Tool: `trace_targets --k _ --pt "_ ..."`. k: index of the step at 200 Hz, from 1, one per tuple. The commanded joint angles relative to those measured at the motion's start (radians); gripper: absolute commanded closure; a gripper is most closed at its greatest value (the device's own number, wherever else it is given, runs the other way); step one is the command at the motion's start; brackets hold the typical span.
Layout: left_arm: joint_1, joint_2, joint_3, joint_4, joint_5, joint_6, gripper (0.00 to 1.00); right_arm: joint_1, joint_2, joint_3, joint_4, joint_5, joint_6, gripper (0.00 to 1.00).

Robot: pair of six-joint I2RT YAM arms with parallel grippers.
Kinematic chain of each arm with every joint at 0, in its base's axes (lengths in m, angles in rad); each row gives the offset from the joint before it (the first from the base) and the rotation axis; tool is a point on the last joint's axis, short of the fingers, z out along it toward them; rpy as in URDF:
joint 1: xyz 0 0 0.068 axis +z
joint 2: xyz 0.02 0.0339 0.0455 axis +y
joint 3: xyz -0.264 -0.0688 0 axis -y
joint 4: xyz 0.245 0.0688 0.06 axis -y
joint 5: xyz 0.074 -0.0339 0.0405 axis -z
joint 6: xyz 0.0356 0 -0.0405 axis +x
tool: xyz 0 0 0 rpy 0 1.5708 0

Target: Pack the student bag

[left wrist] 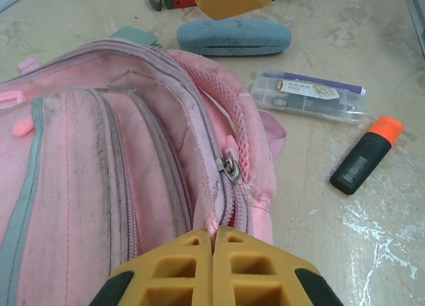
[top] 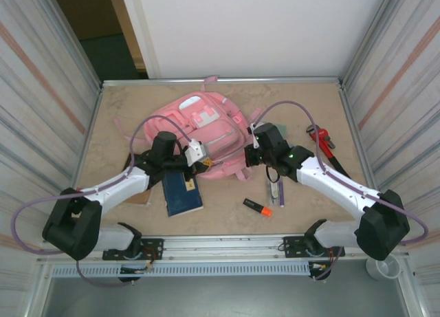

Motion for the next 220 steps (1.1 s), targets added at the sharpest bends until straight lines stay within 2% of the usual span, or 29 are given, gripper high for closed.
trace_targets --k 1,7,21,35,38,51,83,133,187,220 --pt "0.006 -0.033 0.003 0.092 0.057 -0.014 1.0 -0.003 -0.023 0.016 0.02 -0.149 -0.082 1.0" --pt "0.006 -0.03 0.003 0.098 0.062 -0.02 1.0 -0.011 -0.019 0.003 0.051 -0.292 -0.087 1.0" --pt "0.006 -0.025 0.006 0.11 0.068 -0.035 1.0 -0.025 -0.002 -0.04 0.135 -0.51 -0.054 0.81" --pt "0.006 -0.024 0.006 0.111 0.07 -0.039 1.0 -0.037 0.02 -0.065 0.183 -0.587 -0.025 0.7" --pt "0.006 -0.024 0.007 0.111 0.069 -0.041 1.0 -0.041 0.026 -0.065 0.186 -0.588 -0.023 0.64" --pt "0.006 -0.026 0.004 0.116 0.07 -0.048 1.0 -0.056 0.049 -0.065 0.19 -0.605 -0.028 0.59" --pt "0.006 -0.029 0.002 0.131 0.08 -0.065 1.0 -0.075 0.105 -0.063 0.185 -0.605 -0.051 0.56" --pt "0.006 -0.028 0.005 0.156 0.096 -0.092 1.0 -0.075 0.171 -0.074 0.19 -0.64 -0.076 0.46" --pt "-0.004 -0.035 0.01 0.183 0.122 -0.143 1.0 -0.035 0.22 -0.07 0.219 -0.6 -0.127 0.47" --pt "-0.014 -0.032 0.012 0.201 0.115 -0.172 1.0 -0.019 0.257 -0.065 0.291 -0.655 -0.127 0.52"
